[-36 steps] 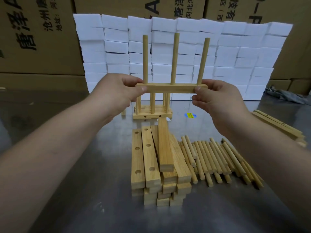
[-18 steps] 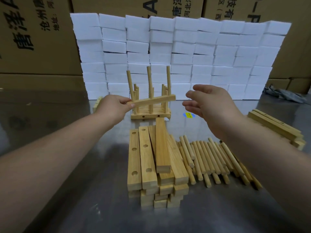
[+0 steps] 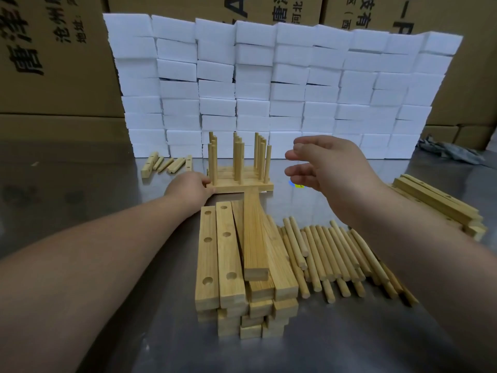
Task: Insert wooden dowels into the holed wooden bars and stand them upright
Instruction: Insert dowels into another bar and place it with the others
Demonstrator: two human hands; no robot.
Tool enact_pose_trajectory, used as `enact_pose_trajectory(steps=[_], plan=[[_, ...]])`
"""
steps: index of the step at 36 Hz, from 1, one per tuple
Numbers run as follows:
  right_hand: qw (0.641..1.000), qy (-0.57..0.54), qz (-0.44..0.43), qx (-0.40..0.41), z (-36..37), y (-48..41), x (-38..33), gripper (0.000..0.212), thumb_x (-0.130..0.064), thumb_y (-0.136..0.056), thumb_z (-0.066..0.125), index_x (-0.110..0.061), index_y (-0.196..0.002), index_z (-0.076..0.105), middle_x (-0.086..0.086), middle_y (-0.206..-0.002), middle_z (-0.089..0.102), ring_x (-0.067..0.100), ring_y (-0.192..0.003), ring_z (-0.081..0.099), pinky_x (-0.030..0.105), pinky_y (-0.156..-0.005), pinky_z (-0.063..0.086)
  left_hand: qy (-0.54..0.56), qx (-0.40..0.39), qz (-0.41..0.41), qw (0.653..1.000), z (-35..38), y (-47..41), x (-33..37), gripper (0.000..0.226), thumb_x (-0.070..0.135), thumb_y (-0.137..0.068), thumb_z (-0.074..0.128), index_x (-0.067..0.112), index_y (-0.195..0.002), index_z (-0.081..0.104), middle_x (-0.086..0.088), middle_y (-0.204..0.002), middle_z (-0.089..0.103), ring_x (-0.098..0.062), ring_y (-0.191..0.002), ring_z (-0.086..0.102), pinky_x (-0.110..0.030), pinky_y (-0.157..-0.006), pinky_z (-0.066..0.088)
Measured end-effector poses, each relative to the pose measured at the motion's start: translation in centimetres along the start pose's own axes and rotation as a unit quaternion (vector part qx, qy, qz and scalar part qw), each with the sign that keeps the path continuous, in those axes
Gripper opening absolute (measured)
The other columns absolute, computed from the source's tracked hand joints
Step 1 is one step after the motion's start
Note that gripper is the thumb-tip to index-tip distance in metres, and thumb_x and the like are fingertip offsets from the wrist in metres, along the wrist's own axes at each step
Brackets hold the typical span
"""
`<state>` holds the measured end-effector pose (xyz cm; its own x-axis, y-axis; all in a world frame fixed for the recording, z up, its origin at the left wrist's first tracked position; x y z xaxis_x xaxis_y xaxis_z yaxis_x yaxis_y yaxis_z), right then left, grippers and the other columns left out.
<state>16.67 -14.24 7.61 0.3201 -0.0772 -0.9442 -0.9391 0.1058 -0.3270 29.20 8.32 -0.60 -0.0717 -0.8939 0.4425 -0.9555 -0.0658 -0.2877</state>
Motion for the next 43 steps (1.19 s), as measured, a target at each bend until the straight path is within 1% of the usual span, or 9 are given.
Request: enact_pose_trajectory(steps=[3,7,15,19,22,25,31,34,43], plan=[[1.0,0.001,-0.006,-0.008,0.1,0.1,0.0,0.012,-0.01,-0.087,0.055,-0.021,-0.084,0.059,0.0,-0.087,0.067,0.009,-0.061,0.066,0.02,-0.063,0.055,-0.049,0.01,0.018,0.999,0.0,-0.1,0.5,0.035,0.035,-0.089,0.056,0.018,-0.12,0.061,-0.004,-0.112,0.064,-0.022,-0.101,0.056,-0.028,-0.073,0.04],[1.0,0.001,-0.004,-0.02,0.3,0.0,0.0,0.013,-0.009,-0.088,0.054,-0.02,-0.084,0.06,0.0,-0.086,0.067,0.012,-0.062,0.065,0.023,-0.064,0.057,-0.083,0.035,0.031,0.995,-0.2,-0.1,0.7,0.025,0.032,-0.09,0.053,0.019,-0.109,0.064,-0.001,-0.09,0.061,-0.019,-0.082,0.053,-0.028,-0.062,0.038],[0.999,0.043,-0.02,-0.02,0.4,0.0,0.2,0.014,-0.016,-0.089,0.054,-0.024,-0.081,0.061,-0.004,-0.083,0.067,0.008,-0.06,0.065,0.022,-0.06,0.054,-0.13,0.052,0.041,0.989,-0.2,0.1,0.8,0.021,0.032,-0.091,0.048,0.018,-0.096,0.064,0.0,-0.08,0.057,-0.019,-0.077,0.053,-0.027,-0.055,0.035],[0.998,0.051,-0.017,-0.02,0.5,0.0,0.3,0.014,-0.016,-0.09,0.054,-0.025,-0.08,0.061,-0.004,-0.083,0.067,0.007,-0.059,0.065,0.022,-0.059,0.052,-0.144,0.054,0.012,0.988,-0.1,0.1,0.3,0.021,0.027,-0.091,0.045,0.017,-0.089,0.063,-0.002,-0.078,0.057,-0.02,-0.075,0.054,-0.027,-0.051,0.033],[0.998,0.06,-0.016,-0.02,0.4,0.0,0.3,0.014,-0.017,-0.09,0.054,-0.025,-0.081,0.061,-0.003,-0.085,0.067,0.008,-0.061,0.065,0.022,-0.059,0.053,-0.139,0.064,0.008,0.988,-0.2,0.1,0.4,0.019,0.035,-0.088,0.049,0.018,-0.085,0.056,-0.001,-0.075,0.055,-0.019,-0.073,0.053,-0.027,-0.051,0.033],[0.998,0.061,-0.013,-0.022,0.5,0.2,0.3,0.015,-0.016,-0.089,0.054,-0.024,-0.079,0.062,-0.002,-0.085,0.067,0.007,-0.058,0.065,0.021,-0.059,0.054,-0.128,0.072,0.017,0.989,-0.2,0.0,0.4,0.02,0.04,-0.088,0.051,0.02,-0.088,0.052,-0.001,-0.08,0.054,-0.019,-0.077,0.053,-0.029,-0.055,0.036],[0.997,0.068,-0.01,-0.023,0.7,0.2,0.4,0.015,-0.015,-0.089,0.054,-0.023,-0.079,0.062,-0.002,-0.083,0.067,0.006,-0.056,0.063,0.023,-0.06,0.054,-0.151,0.076,0.045,0.985,0.0,-0.2,0.8,0.019,0.037,-0.09,0.05,0.019,-0.087,0.053,0.0,-0.073,0.05,-0.02,-0.074,0.052,-0.029,-0.053,0.037],[0.997,0.077,-0.008,-0.024,0.7,0.2,0.5,0.015,-0.015,-0.089,0.054,-0.023,-0.079,0.062,-0.002,-0.084,0.067,0.006,-0.056,0.063,0.023,-0.06,0.054,-0.167,0.072,0.054,0.982,0.1,-0.4,1.1,0.023,0.037,-0.091,0.049,0.016,-0.092,0.056,-0.003,-0.078,0.053,-0.021,-0.076,0.053,-0.03,-0.056,0.039],[0.992,0.117,-0.001,-0.042,0.7,0.3,0.8,0.015,-0.016,-0.089,0.054,-0.022,-0.078,0.062,-0.003,-0.083,0.066,0.004,-0.055,0.062,0.022,-0.061,0.052,-0.163,0.073,0.045,0.983,0.7,-1.5,1.5,0.026,0.037,-0.092,0.048,0.014,-0.098,0.058,-0.002,-0.082,0.049,-0.02,-0.075,0.048,-0.029,-0.056,0.037]])
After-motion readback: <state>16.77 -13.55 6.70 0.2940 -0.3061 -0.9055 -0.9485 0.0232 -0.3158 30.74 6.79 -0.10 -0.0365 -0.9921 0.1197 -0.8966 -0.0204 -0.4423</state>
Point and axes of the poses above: each hand's wrist, its own y-axis away from the middle knuckle, its own z-axis out of the palm, x = y × z, the point moved 6 cm from there along -y, towards the middle knuckle
